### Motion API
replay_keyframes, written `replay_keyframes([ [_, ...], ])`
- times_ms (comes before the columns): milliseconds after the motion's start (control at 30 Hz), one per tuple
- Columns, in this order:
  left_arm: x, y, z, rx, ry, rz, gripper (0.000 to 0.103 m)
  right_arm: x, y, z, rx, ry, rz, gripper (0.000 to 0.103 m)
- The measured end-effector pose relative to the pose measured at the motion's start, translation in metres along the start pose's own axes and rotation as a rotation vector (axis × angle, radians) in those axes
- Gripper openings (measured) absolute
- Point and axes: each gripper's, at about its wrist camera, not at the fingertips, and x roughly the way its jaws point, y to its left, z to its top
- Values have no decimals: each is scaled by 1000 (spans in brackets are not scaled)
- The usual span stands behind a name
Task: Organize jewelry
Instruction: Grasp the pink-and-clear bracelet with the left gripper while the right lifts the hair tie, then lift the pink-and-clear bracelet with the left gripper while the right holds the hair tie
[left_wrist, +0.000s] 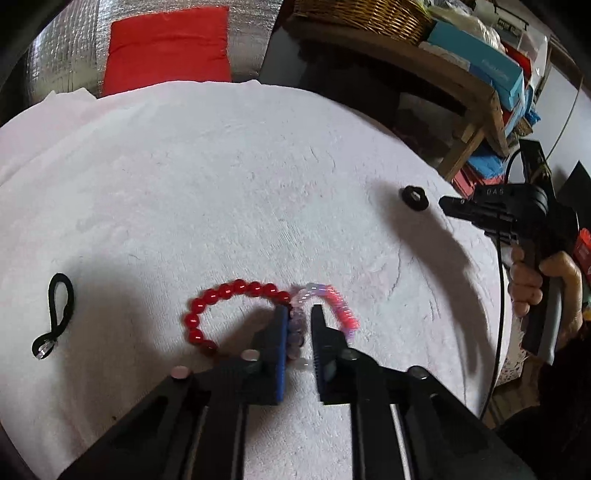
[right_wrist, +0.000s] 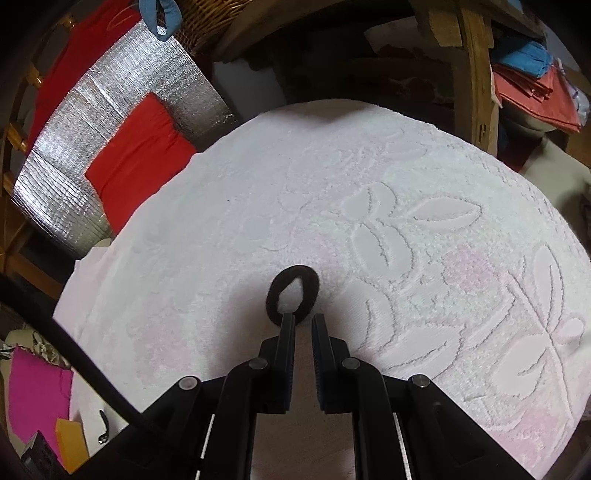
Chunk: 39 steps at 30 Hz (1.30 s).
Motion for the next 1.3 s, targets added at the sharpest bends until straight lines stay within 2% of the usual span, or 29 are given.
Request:
replay_keyframes([
  [133, -10, -7, 0, 18, -41, 4, 8, 0, -4, 1, 8, 0, -5, 11],
  [267, -25, -27, -2, 98, -82, 5, 8, -2, -8, 2, 24, -5, -5, 11],
  [333, -30, -37, -6, 144, -98, -23, 8, -2, -11, 3, 34, -4, -5, 11],
  [433, -24, -49, -10, 187, -70, -55, 8, -2, -12, 3, 46, -3, -2, 11],
  [567, -9, -61, -17, 229, -25, -60, 8, 0, -12, 4, 49, 2, 0, 11],
  [767, 3, -59, -24, 208, 23, -60, 8, 1, -21, 9, 75, -2, 12, 11],
  [900, -3, -56, -26, 205, 17, -59, 8, 2, -30, 16, 97, -20, 63, 28],
  [1000, -12, -56, -27, 214, -12, -56, 8, 8, -34, 20, 109, -28, 104, 28],
  [1133, -22, -49, -26, 209, -27, -54, 9, 21, -22, 21, 73, -13, 69, 28],
  [1233, -23, -46, -29, 217, -9, -48, 9, 36, -7, 18, 27, -5, 3, 29],
  [1300, -23, -42, -31, 215, 5, -42, 9, 39, 8, 14, -58, -47, -68, 28],
])
